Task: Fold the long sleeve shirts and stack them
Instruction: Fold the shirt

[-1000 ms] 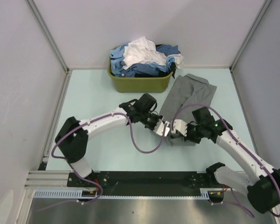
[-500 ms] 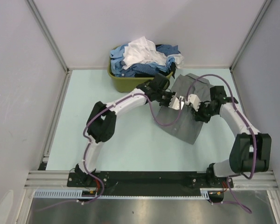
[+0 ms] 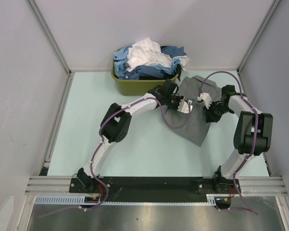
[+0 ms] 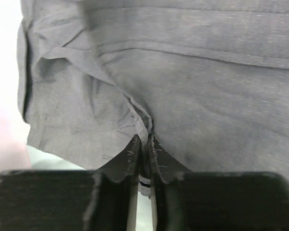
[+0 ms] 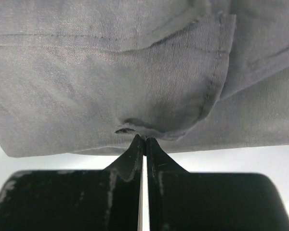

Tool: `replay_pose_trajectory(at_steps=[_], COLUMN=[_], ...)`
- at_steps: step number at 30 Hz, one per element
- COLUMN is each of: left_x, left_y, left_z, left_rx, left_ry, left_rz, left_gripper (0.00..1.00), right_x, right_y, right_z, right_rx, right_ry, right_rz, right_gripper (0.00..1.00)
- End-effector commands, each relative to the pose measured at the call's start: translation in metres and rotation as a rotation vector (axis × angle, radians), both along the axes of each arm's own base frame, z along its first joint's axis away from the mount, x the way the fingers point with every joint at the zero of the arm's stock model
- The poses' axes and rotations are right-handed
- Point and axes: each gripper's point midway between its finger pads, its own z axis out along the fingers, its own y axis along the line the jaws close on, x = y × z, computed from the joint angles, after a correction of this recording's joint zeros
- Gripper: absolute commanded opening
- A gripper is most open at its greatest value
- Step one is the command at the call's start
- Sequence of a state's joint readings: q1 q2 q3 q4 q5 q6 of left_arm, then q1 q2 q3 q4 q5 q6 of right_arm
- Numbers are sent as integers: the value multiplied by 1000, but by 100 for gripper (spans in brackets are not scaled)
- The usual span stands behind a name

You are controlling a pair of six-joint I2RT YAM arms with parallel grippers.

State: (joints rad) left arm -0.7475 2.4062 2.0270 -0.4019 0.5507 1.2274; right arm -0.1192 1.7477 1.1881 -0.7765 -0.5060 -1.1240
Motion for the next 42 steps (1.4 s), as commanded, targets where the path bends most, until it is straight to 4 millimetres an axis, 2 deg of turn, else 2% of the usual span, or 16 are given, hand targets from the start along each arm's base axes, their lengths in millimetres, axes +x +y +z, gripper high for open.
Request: replay_pose_trajectory(at_steps=[1,4,6,9,11,12,15,18,19,21,24,26,30,34,36,42], left_x=[21,26,31,38,32,31,10,-21,-30,-38,-43,-43,-47,-48,-47,-51], left_y=[-11,-10,-8,4,16,28,64,96,106,118,128,129,126,123,122,110], left_z=[24,24,33,78,101,130,149,128,107,98,82,76,73,51,43,27], left_rx=[-89,-97,-120,-200,-227,-264,-278,-215,-177,-176,-193,-219,-265,-255,-253,-222], left_ry=[-54,-38,-22,36,145,170,425,675,744,868,1054,1127,1192,1234,1242,1284], left_rz=[47,81,123,207,264,295,405,489,526,594,683,735,780,829,835,803], left_gripper=[19,31,50,67,70,73,80,90,90,91,93,92,88,88,87,75], right_x=[17,19,23,23,23,21,17,12,10,5,1,8,14,13,8,24], right_y=[-3,-4,-5,-5,-5,-6,-5,-4,-4,-6,-12,-21,-23,13,39,71], right_z=[7,-3,-4,-2,0,-2,-5,-6,-8,-9,-2,16,56,79,74,57], right_rx=[16,23,29,34,35,35,41,46,48,46,62,100,215,337,365,419], right_ry=[-25,19,41,62,78,91,129,175,197,227,286,299,324,353,411,415], right_rz=[-25,-54,-73,-86,-92,-100,-125,-149,-167,-191,-252,-343,-466,-480,-479,-483], right_gripper=[0,0,1,3,5,4,7,11,12,21,43,51,54,54,54,53])
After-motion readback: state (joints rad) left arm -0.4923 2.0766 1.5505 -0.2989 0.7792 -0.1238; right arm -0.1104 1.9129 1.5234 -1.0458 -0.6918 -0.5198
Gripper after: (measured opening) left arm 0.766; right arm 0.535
